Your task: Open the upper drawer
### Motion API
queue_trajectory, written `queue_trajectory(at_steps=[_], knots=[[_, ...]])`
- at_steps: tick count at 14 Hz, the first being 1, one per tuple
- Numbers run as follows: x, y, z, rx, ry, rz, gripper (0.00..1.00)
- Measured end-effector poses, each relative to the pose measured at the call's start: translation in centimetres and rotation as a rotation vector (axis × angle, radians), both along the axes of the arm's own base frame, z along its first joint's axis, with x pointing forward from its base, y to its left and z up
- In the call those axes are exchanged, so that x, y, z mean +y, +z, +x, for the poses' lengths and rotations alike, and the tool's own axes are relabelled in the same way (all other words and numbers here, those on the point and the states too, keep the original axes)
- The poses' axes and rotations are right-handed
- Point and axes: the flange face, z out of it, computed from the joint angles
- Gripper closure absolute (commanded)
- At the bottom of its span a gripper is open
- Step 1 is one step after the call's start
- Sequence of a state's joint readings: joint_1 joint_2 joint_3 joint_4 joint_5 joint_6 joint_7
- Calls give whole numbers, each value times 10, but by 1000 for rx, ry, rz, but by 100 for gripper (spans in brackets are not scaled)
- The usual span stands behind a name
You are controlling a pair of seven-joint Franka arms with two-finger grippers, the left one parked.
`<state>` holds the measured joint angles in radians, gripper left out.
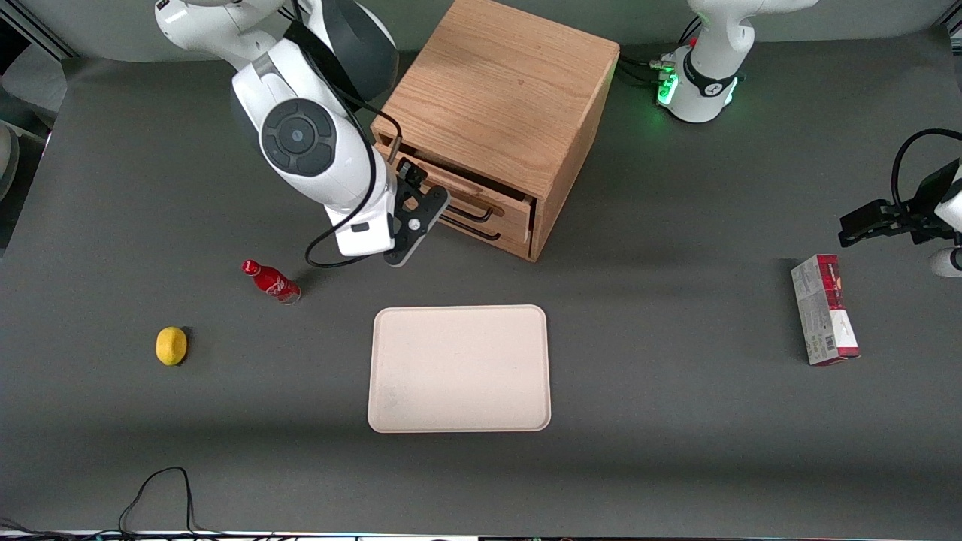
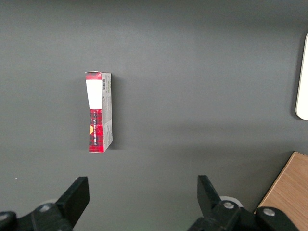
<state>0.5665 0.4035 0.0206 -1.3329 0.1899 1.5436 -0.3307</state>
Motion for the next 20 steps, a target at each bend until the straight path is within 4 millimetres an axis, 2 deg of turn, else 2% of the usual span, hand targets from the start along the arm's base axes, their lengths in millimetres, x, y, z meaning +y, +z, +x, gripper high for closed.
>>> queue_trajectory(at_steps=[3, 7, 12, 20], knots=[[6, -10, -2, 17, 17, 3, 0], [25, -45, -6, 41, 45, -10, 0], [38, -73, -18, 47, 61, -18, 0], [44, -92, -24, 29, 62, -11, 0]])
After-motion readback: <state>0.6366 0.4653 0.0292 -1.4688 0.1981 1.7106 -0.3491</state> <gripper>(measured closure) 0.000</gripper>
